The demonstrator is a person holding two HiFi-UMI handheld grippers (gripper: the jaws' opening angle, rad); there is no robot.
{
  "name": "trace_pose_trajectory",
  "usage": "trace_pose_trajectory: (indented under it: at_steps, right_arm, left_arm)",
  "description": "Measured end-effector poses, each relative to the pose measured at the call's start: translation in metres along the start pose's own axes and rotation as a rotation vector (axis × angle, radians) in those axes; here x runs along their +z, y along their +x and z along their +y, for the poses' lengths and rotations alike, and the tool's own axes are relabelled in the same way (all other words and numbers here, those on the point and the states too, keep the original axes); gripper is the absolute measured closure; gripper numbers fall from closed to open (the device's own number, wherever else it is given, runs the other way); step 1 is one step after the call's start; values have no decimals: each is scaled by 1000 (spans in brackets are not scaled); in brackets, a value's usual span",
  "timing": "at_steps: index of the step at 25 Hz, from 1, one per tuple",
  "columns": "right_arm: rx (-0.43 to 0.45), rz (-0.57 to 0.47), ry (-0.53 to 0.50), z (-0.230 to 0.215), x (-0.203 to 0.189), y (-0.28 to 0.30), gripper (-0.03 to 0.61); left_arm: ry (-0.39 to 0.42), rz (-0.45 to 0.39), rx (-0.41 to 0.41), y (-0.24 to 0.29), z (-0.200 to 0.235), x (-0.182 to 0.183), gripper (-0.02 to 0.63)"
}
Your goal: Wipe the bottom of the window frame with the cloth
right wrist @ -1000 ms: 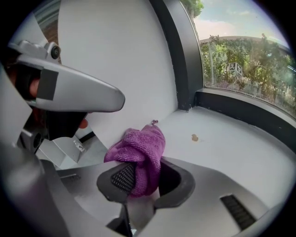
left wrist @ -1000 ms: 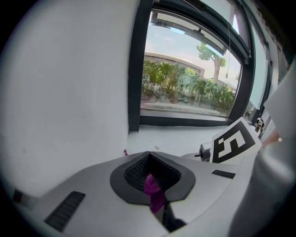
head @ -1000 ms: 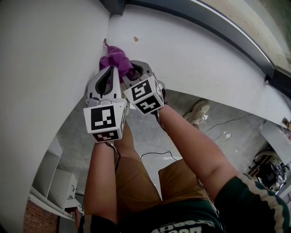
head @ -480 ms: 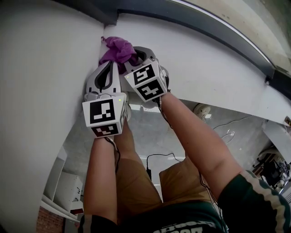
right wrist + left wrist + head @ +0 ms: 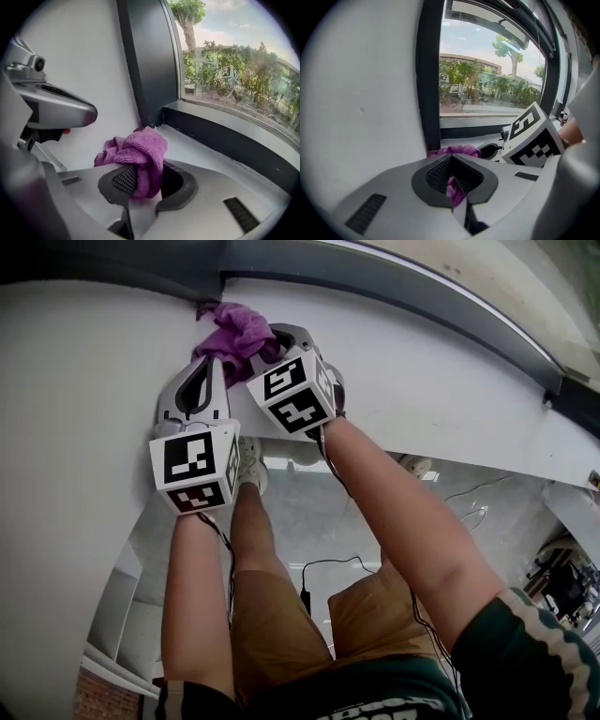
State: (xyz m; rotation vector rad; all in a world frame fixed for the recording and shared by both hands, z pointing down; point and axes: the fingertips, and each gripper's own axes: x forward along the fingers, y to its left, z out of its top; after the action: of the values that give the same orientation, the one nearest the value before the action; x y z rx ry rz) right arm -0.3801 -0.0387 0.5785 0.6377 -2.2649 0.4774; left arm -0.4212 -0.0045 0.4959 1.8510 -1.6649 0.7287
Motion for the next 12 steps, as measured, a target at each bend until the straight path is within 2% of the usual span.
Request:
trace_pose_trajectory:
  at_steps: [6,12]
  right_arm:
    - [-19,24,6,-6,-3,-7,474]
    - [-33,36,20,-29,-27,-29,474]
  left_arm:
    - [38,-1,-15,-2,-7,3,604]
    - [78,-4,-53,5,-35,12,604]
